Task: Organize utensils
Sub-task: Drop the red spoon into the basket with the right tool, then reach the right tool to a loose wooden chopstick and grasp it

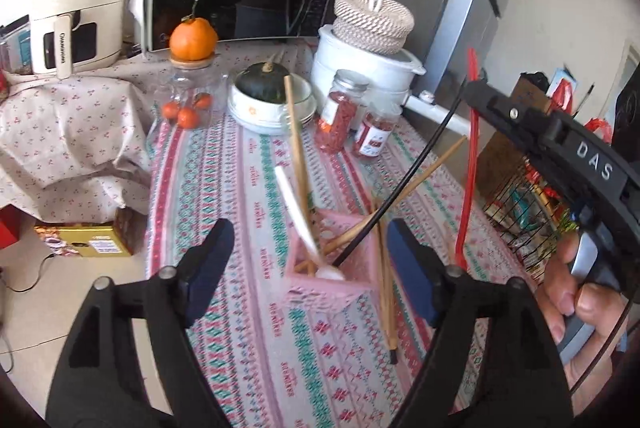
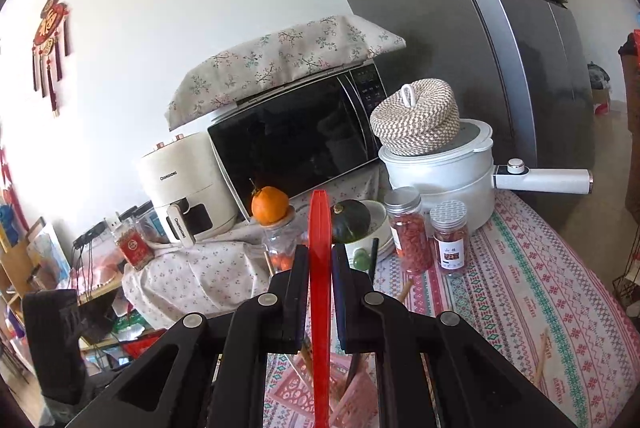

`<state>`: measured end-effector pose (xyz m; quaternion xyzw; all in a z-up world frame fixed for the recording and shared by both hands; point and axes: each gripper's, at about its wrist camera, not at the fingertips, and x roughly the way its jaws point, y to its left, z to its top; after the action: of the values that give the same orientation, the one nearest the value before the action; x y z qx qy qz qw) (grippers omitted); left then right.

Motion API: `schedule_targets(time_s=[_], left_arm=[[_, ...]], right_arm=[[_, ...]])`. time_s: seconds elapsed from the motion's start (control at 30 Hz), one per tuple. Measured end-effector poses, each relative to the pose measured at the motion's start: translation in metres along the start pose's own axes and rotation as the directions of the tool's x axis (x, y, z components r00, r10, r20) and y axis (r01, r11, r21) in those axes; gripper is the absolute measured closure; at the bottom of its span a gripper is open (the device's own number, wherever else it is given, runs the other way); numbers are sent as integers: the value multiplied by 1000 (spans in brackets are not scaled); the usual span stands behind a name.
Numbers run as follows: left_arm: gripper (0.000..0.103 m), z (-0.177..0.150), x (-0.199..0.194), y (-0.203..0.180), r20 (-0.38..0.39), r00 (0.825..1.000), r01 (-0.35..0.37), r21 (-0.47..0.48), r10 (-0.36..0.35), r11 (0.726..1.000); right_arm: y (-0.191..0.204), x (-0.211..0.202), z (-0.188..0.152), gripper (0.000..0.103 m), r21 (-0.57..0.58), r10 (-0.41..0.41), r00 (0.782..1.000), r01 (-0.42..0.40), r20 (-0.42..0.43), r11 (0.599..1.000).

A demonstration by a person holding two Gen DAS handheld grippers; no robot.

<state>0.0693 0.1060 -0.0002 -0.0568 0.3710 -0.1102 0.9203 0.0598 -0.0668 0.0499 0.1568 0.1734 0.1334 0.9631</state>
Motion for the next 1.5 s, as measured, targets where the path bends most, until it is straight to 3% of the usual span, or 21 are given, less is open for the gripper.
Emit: schedule_targets(time_s=[0.1, 0.23, 0.53, 0.73, 0.9, 0.97, 1.27, 1.4, 1.5], left_arm=[[19, -5, -5, 11, -52, 997, -52, 0, 52, 999], [19, -7, -8, 32, -91, 995, -50, -59, 44, 997], [18, -8, -7, 46, -121, 992, -49, -78, 40, 996], [18, -9, -1, 44, -141, 989, -47, -63, 38, 997], [18, -11, 2, 41, -157, 987, -42, -60, 32, 997], [18, -12, 3, 39, -162, 987, -34, -60, 23, 998], [3, -19, 7, 17, -178, 984, -13, -27, 8, 1000], [1, -27, 10, 3, -189, 982, 0, -3, 0, 1000], [1, -34, 15, -7, -207, 978, 6, 23, -1, 1000]], right_arm=[[13, 11, 0, 92, -38, -7, 1000, 8, 30, 999], [28, 31, -4, 92, -88, -50, 998, 54, 46, 995], [34, 69, -17, 92, -141, -160, 983, 171, 85, 975], [31, 74, -30, 91, -126, -158, 985, 165, 61, 978], [31, 62, -29, 76, -106, -96, 995, 97, 16, 990], [30, 50, -23, 61, -105, -76, 997, 77, 14, 992], [1, -16, 0, 22, -123, -68, 997, 63, -36, 990], [-25, -37, -5, 16, -144, -118, 991, 110, -54, 984], [-53, -42, -8, 16, -94, -158, 983, 149, -92, 984]])
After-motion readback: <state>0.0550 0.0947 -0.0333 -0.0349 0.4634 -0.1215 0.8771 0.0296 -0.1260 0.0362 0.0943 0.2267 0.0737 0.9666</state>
